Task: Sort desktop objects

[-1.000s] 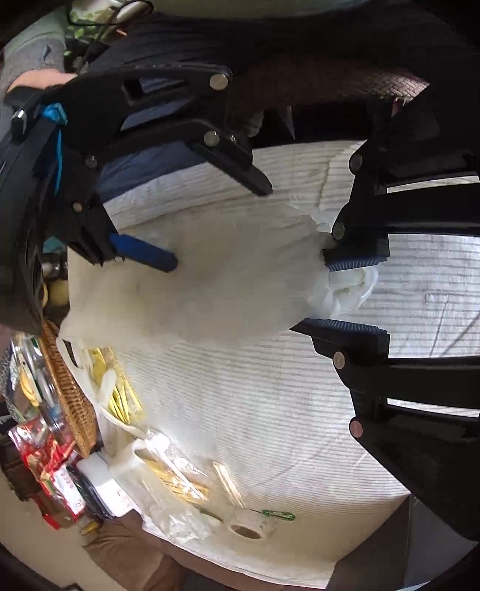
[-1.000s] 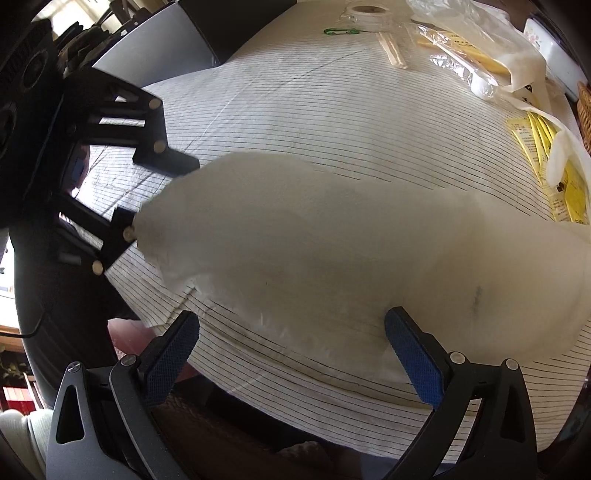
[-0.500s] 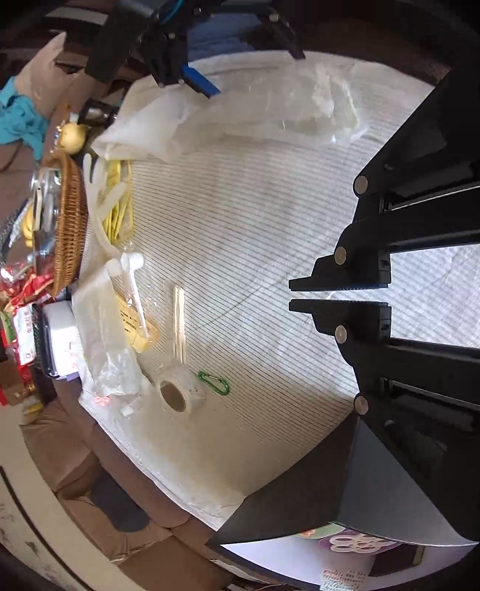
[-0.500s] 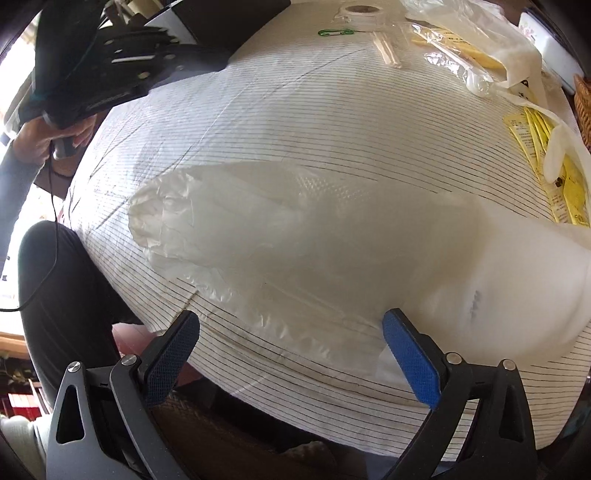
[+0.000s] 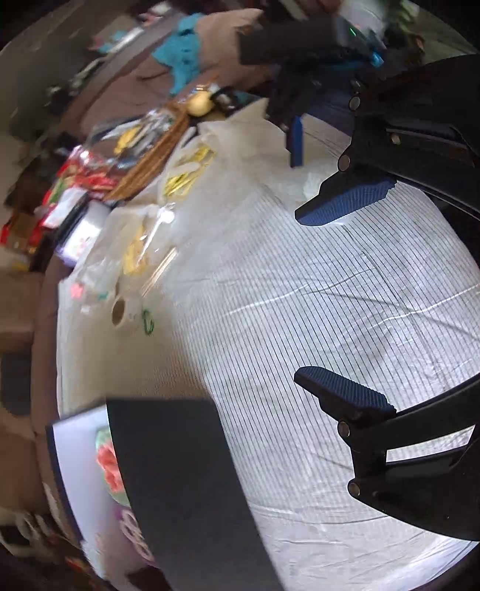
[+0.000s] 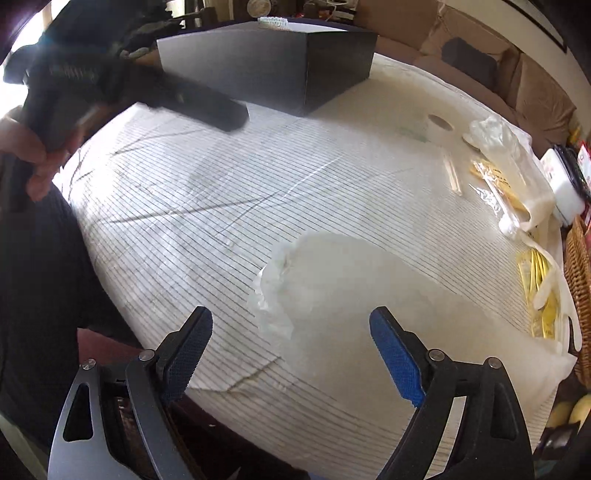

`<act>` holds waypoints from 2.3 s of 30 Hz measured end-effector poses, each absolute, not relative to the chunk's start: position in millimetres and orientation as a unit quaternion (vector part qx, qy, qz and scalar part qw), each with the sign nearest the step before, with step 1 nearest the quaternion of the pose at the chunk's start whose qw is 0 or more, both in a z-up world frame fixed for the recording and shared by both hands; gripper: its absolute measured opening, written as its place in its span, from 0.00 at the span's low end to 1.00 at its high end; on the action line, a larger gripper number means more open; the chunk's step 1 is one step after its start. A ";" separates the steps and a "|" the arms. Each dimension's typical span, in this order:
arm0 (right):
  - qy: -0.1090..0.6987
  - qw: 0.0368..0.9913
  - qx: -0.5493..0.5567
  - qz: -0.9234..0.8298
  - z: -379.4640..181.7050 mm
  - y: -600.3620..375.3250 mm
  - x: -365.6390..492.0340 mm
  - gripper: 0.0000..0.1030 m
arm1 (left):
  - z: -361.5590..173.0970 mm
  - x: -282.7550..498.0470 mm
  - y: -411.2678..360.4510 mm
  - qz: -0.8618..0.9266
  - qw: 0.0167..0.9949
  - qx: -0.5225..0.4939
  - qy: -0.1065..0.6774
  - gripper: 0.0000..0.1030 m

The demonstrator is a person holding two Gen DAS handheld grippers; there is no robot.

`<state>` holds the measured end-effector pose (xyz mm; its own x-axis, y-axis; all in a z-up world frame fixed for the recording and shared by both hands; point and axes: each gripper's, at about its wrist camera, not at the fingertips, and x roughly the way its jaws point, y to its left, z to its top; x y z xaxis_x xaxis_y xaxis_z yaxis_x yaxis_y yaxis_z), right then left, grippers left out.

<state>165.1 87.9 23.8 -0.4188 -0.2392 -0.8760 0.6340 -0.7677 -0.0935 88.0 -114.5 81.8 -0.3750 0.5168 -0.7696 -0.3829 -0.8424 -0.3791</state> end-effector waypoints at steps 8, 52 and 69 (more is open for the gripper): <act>0.241 0.242 0.444 -0.828 14.0 66.0 146.0 0.32 | 98.8 115.5 -141.9 0.835 0.249 -0.481 -0.098 0.75; -0.098 0.454 0.331 -0.822 441.5 98.2 78.8 0.14 | 153.4 161.2 -200.6 0.869 0.196 -0.414 -0.189 0.82; -0.248 0.226 0.504 -0.796 95.6 328.6 62.6 0.18 | 148.4 157.7 -204.2 0.865 0.167 -0.456 -0.126 0.82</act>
